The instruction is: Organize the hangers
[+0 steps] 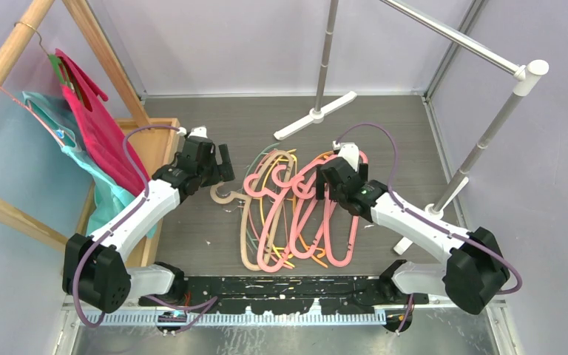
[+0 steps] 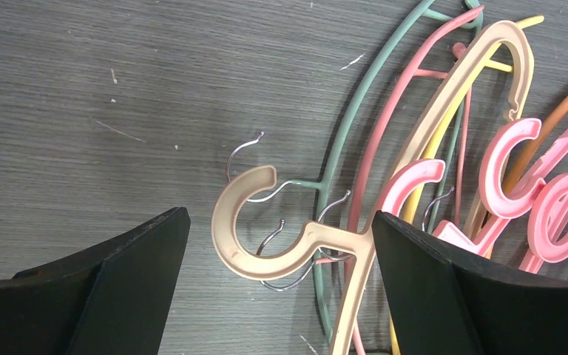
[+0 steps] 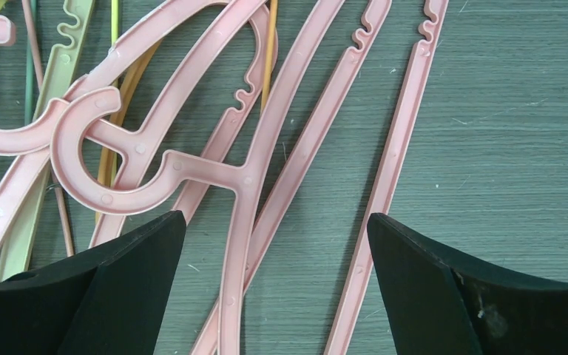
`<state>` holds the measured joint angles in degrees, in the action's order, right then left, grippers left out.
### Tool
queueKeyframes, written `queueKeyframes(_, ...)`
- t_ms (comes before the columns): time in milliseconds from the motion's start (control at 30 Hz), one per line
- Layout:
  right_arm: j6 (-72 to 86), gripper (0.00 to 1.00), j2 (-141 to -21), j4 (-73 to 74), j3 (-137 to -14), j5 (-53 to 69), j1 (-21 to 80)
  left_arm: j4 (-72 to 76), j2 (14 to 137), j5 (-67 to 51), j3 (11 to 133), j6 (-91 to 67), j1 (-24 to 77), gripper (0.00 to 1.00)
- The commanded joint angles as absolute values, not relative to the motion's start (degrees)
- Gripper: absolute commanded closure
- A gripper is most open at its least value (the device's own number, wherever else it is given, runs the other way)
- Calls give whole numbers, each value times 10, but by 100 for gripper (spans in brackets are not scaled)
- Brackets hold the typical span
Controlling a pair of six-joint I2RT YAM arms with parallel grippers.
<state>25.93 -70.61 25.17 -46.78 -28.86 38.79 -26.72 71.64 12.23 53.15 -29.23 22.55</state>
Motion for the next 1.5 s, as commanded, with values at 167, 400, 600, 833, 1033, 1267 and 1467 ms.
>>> queueKeyframes(167, 270, 0, -615, 202, -391, -227, 391, -259, 715, 131, 537, -298, 228, 2)
queueKeyframes(400, 286, 17, -616, 202, -357, -188, 392, -261, 723, 129, 534, -301, 228, 2)
queueKeyframes(600, 300, 21, -636, 199, -347, -156, 402, -255, 723, 124, 532, -304, 228, 2)
queueKeyframes(833, 312, 24, -669, 192, -347, -154, 416, -245, 750, 119, 529, -302, 228, 2)
queueKeyframes(1033, 330, 26, -695, 179, -341, -168, 431, -249, 764, 113, 535, -300, 228, 2)
queueKeyframes(1267, 350, 37, -726, 166, -336, -175, 440, -240, 760, 110, 523, -302, 228, 2)
queueKeyframes(1467, 360, 41, -728, 161, -324, -179, 448, -238, 765, 111, 517, -302, 228, 2)
